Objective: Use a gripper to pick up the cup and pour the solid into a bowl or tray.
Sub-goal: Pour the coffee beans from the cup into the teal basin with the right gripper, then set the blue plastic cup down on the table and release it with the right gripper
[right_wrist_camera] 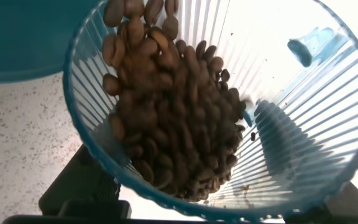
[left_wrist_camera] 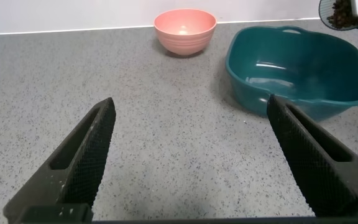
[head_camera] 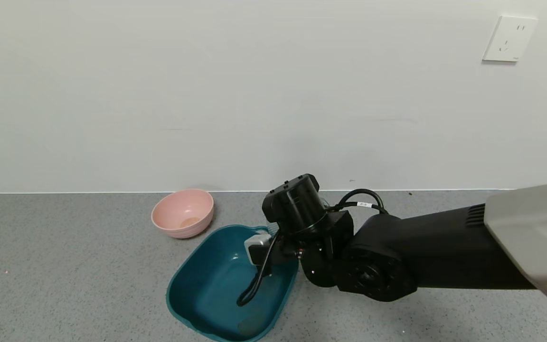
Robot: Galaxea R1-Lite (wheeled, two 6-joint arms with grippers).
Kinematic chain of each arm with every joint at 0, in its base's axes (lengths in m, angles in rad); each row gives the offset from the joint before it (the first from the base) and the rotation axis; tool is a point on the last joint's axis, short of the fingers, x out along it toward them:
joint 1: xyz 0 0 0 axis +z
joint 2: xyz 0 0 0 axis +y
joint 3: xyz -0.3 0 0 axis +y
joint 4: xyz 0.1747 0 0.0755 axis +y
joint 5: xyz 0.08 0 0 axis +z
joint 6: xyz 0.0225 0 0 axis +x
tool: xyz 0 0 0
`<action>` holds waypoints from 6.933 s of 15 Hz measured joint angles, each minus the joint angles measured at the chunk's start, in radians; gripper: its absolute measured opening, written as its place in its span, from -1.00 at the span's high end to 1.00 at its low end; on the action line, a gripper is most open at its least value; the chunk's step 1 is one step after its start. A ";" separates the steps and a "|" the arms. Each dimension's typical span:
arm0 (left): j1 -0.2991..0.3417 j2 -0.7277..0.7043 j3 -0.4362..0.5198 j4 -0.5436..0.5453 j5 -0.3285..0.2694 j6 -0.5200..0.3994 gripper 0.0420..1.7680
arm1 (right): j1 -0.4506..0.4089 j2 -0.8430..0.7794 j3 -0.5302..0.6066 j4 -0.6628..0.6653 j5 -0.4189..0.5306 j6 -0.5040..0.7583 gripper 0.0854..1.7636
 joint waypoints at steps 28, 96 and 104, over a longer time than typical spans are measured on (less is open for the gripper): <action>0.000 0.000 0.000 0.000 0.000 0.000 -0.98 | 0.061 0.035 -0.062 0.010 -0.087 -0.224 -0.51; 0.000 0.000 0.000 0.000 0.000 0.000 -0.98 | -0.454 0.168 0.429 -0.896 0.371 1.441 -0.51; 0.000 0.000 0.000 0.000 0.000 0.000 -0.98 | -0.447 0.170 0.427 -0.896 0.369 1.438 -0.65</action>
